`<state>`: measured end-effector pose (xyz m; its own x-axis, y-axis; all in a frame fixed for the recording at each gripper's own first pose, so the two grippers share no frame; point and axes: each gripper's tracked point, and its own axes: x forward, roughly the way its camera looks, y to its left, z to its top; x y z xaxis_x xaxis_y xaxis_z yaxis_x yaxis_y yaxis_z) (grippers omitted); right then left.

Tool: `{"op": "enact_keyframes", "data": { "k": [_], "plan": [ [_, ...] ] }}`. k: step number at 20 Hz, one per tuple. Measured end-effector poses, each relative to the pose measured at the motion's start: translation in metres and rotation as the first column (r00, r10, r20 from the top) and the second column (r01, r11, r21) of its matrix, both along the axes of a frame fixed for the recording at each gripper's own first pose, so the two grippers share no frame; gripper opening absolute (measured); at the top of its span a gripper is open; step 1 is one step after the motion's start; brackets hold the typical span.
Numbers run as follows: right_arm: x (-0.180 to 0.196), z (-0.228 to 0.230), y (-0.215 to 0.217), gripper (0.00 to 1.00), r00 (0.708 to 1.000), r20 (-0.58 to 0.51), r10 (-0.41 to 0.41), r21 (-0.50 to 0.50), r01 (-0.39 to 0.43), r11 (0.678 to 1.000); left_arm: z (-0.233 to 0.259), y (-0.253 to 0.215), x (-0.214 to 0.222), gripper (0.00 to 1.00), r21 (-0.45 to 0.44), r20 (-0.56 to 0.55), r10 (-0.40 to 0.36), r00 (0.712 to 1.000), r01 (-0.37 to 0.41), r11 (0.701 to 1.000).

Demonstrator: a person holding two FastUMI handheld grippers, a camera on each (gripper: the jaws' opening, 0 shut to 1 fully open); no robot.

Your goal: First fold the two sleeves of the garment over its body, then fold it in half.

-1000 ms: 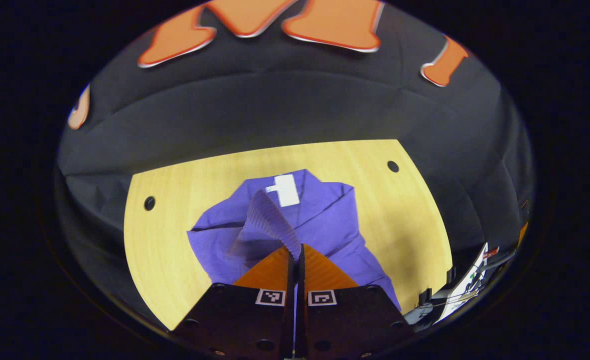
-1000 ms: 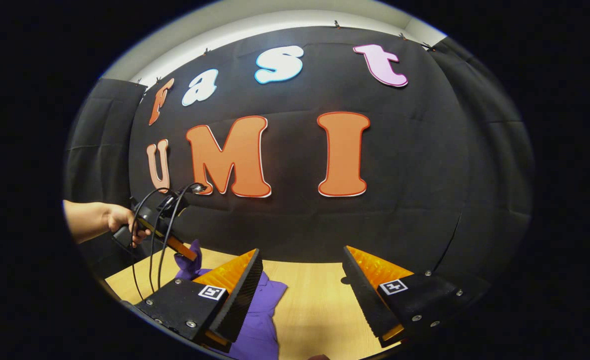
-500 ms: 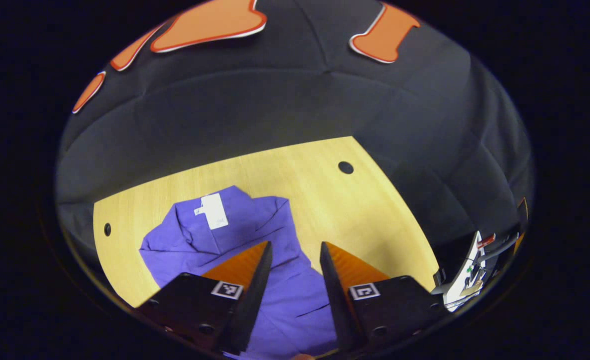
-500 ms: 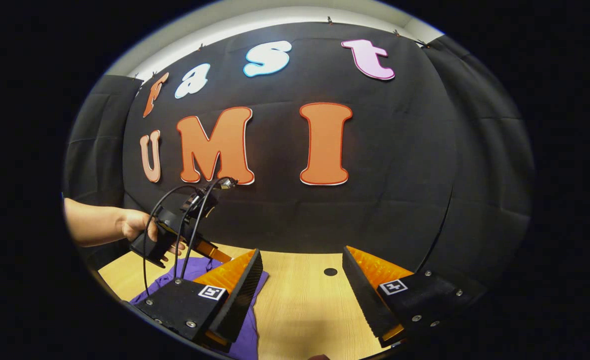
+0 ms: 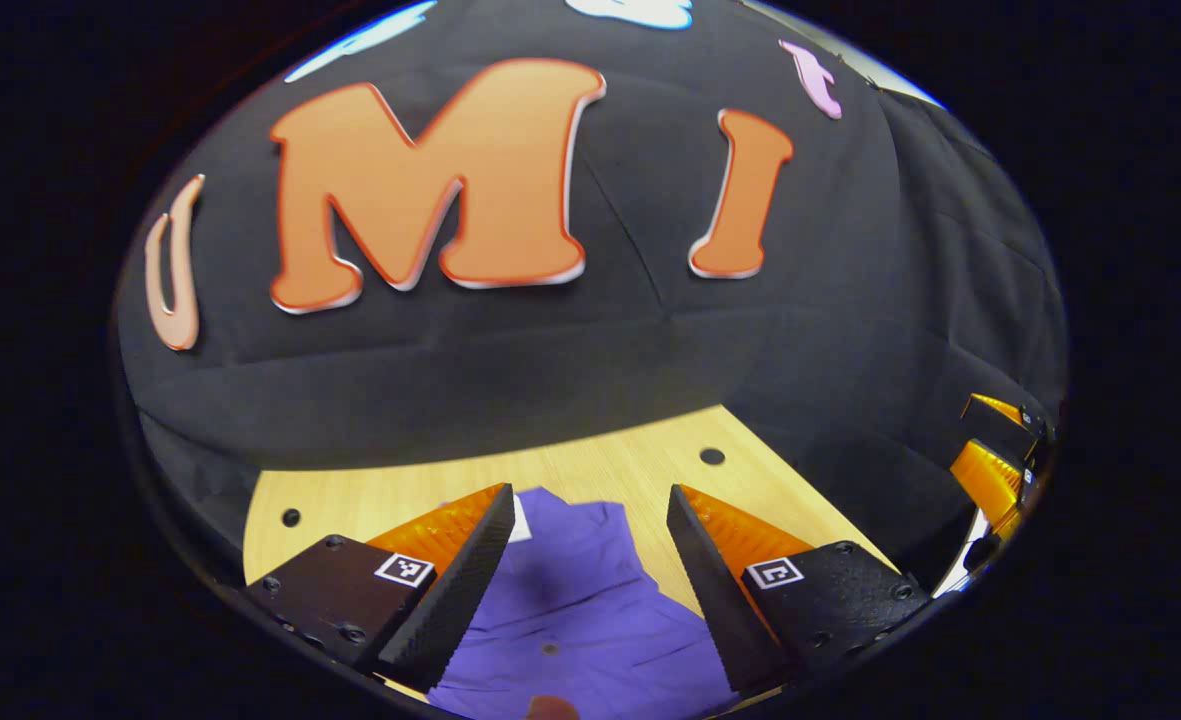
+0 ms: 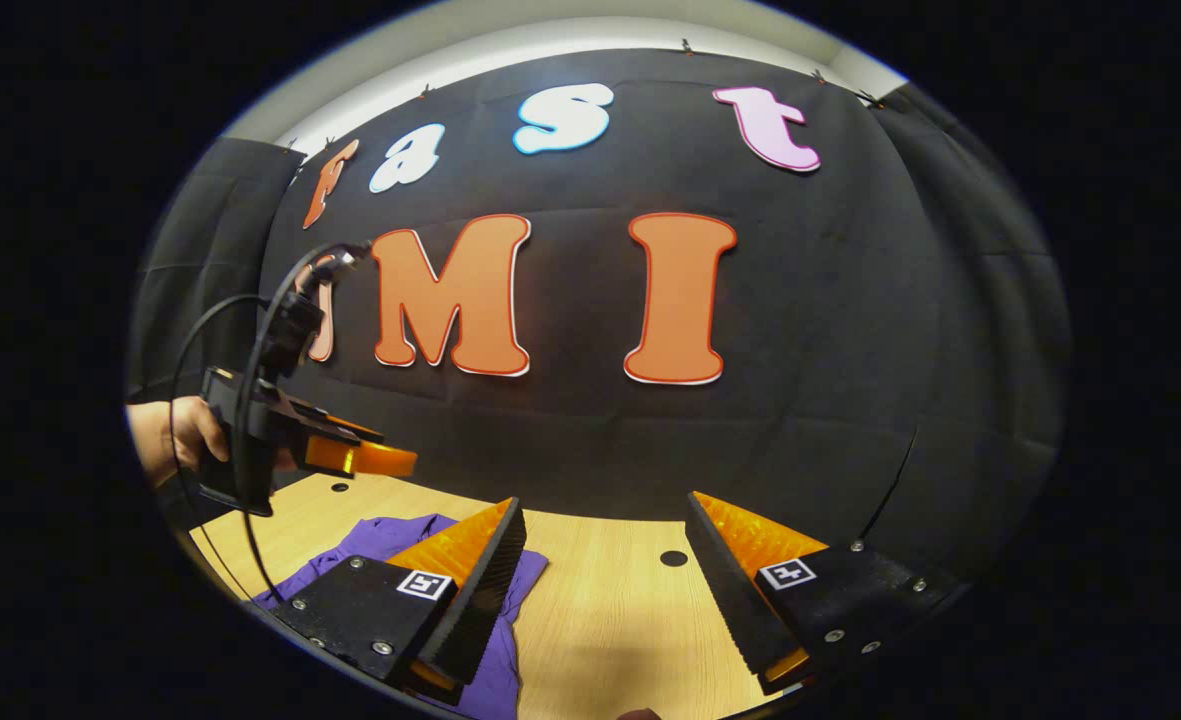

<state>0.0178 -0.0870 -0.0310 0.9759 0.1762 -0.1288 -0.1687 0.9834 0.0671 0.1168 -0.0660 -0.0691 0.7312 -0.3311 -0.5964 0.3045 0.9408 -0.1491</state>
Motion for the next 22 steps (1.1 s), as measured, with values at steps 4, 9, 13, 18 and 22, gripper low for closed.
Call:
{"op": "enact_keyframes", "data": {
  "k": [4,9,13,18,22],
  "plan": [
    [-0.002,0.024,0.022,0.96,0.998,0.061,0.007,-0.04,-0.005,0.999,0.044,0.057,-0.025,0.97,-0.005,0.165,0.115,0.98,-0.116,0.993],
    [-0.025,0.037,0.053,0.96,0.995,0.093,-0.022,-0.059,0.028,0.998,0.084,0.143,-0.066,0.96,0.052,0.335,0.208,0.919,-0.238,0.97],
    [-0.052,0.027,0.075,0.95,0.996,0.071,-0.049,-0.081,0.055,0.995,0.106,0.198,-0.12,0.95,0.056,0.422,0.25,0.871,-0.3,0.952],
    [-0.089,0.005,0.099,0.95,0.997,0.022,-0.075,-0.064,0.076,0.995,0.104,0.227,-0.174,0.94,-0.017,0.489,0.297,0.82,-0.331,0.943],
    [-0.116,-0.033,0.108,0.95,0.992,-0.08,-0.093,-0.066,0.088,0.994,0.054,0.228,-0.206,0.94,0.031,0.424,0.253,0.869,-0.293,0.956]
  ]
}}
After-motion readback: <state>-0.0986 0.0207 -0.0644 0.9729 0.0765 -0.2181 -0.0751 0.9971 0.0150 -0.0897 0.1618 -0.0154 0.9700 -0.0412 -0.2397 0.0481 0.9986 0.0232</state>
